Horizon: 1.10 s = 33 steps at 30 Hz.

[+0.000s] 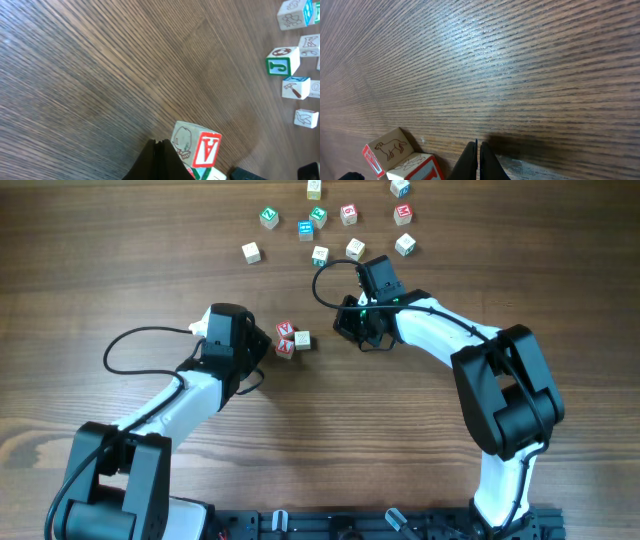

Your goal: Form a circle

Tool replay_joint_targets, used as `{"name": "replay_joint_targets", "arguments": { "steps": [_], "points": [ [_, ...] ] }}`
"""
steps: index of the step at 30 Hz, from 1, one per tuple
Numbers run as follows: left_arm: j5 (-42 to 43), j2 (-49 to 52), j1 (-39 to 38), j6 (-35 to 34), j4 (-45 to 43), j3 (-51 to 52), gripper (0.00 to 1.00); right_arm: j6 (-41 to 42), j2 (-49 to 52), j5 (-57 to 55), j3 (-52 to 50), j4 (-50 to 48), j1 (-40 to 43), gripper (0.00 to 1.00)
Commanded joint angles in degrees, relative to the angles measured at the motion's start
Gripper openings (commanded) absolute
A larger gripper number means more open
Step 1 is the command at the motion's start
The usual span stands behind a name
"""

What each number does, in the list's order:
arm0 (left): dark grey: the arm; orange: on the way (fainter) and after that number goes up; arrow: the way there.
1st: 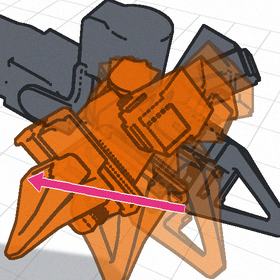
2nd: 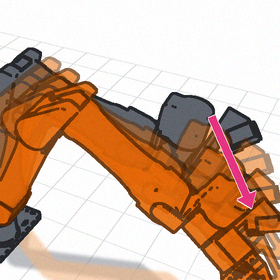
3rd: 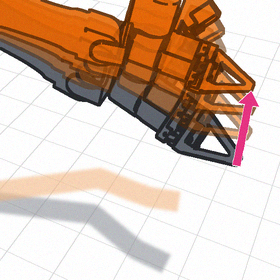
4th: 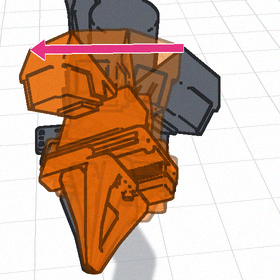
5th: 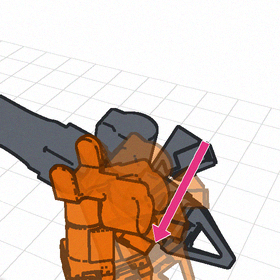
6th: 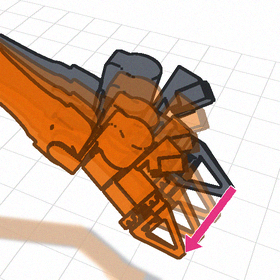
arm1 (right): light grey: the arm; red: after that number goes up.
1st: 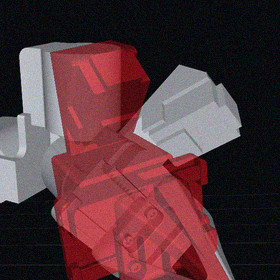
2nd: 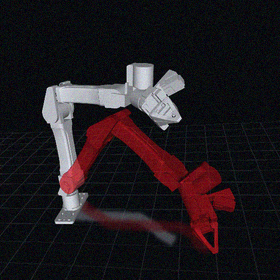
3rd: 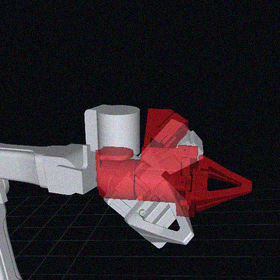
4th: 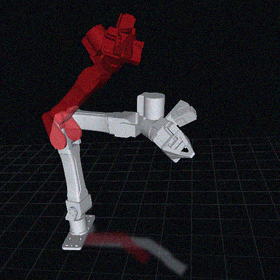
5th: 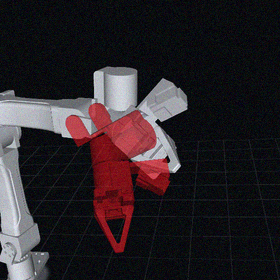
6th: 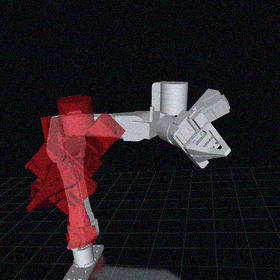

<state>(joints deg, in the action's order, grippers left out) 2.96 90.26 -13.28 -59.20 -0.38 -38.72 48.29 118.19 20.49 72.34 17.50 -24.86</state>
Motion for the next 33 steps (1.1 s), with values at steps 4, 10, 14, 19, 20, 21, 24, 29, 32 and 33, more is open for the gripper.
{"name": "replay_joint_targets", "arguments": {
  "steps": [4, 10, 14, 19, 20, 21, 24, 29, 32, 33],
  "points": [
    [0.4, 0.6, -1.9, -1.3, -1.8, 0.2, 0.04, -0.1, 1.2, -1.2, -0.6, -0.3, 0.0, 0.06],
    [0.2, 2.7, -1.9, -1.3, -1.8, 0.2, 0.04, -0.2, 1.2, -1.2, -0.6, -0.3, 0.0, 0.06],
    [0.2, 3.9, -1.9, -1.7, -2.2, 0.2, 0.04, -0.2, 1.2, -1.2, -0.6, -0.3, 0.0, 0.06],
    [0.3, 5.4, -1.9, -1.7, -5.2, 0.2, 0.04, -0.2, 1.2, -1.2, -0.6, -0.3, 0.0, 0.06],
    [0.3, 5.4, -1.9, -2.3, -5.3, 0.2, 0.04, -0.2, 1.2, -1.2, -0.6, -0.3, 0.0, 0.06],
    [0.3, 5.4, -1.9, -3.1, -5.3, 0.2, 0.04, -0.2, 1.2, -1.2, -0.6, -0.3, 0.0, 0.06],
    [1.2, 5.4, -1.9, -3.2, -5.5, 0.2, 0.04, -0.1, 1.2, -1.2, -0.6, -0.3, 0.0, 0.06],
    [3.3, 5.4, -1.9, -3.2, -6.6, 0.2, 0.04, -0.2, 1.2, -1.4, -0.6, -0.3, 0.0, 0.06],
    [3.7, 5.4, -1.9, -3.2, -6.7, 0.2, 0.04, -0.2, 1.2, -1.4, -0.6, -0.3, 0.0, 0.06],
    [4.1, 5.4, -1.9, -3.2, -6.8, 0.2, 0.04, -0.2, 1.2, -1.4, -0.6, -0.3, 0.0, 0.06]
  ]
}}
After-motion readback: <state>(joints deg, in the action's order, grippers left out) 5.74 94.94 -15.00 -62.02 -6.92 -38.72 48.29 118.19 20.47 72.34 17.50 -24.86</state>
